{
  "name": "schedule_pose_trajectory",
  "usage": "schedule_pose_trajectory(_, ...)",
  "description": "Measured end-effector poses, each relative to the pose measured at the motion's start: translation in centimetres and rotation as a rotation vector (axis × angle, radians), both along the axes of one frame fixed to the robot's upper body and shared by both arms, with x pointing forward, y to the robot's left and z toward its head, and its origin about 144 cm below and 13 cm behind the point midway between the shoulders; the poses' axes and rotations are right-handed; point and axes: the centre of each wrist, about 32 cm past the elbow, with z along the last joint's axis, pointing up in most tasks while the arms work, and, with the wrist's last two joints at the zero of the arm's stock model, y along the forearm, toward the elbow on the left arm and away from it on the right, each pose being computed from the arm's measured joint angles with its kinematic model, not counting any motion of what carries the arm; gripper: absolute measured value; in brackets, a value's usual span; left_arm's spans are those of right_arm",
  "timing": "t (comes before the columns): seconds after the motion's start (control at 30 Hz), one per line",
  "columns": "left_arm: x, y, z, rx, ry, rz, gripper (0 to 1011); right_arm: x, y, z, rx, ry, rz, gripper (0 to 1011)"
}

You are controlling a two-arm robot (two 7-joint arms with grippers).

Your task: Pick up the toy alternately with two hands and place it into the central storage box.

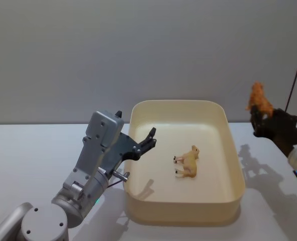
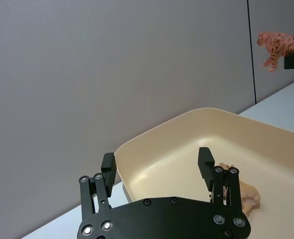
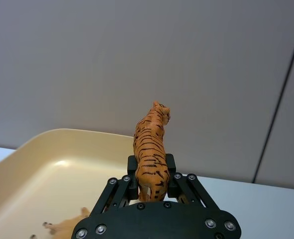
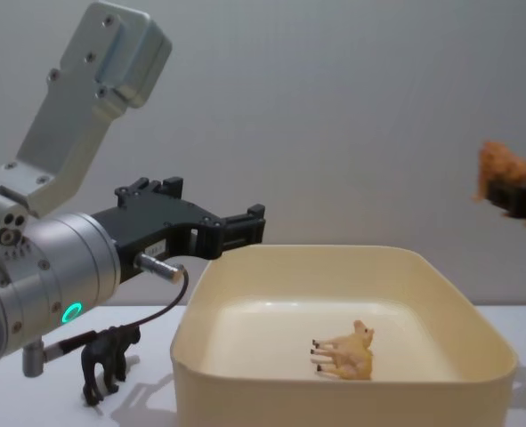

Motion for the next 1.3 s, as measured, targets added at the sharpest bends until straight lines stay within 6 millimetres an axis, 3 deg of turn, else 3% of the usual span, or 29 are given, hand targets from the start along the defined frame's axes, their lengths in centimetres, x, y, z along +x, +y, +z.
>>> schedule_pose_trajectory(0.43,0.0,0.0,0.0,0.0,0.0,0.0,1001,1.4,4.7,1.5,0.032,0.07,0.141,278)
schedule_pose_trajectory(0.53,0.0,0.0,0.0,0.0,0.0,0.0,1001,1.7,5.6,1.6,0.029,0.088,0.162,317)
schedule_pose_trajectory(0.6,0.0,0.0,0.0,0.0,0.0,0.0,1001,1.9,6.1,1.6,0.028,0.097,0.174,419)
schedule_pose_trajectory(1.0,0.0,0.0,0.0,0.0,0.0,0.0,1001,2.5,7.6,1.7,0.022,0.124,0.209,760)
schedule_pose_trajectory(1.13,0.0,0.0,0.0,0.0,0.0,0.0,1001,2.4,7.1,1.8,0.026,0.119,0.198,901)
schedule_pose_trajectory(1.3,0.0,0.0,0.0,0.0,0.0,0.0,1001,2.0,5.9,1.9,0.037,0.105,0.168,1001)
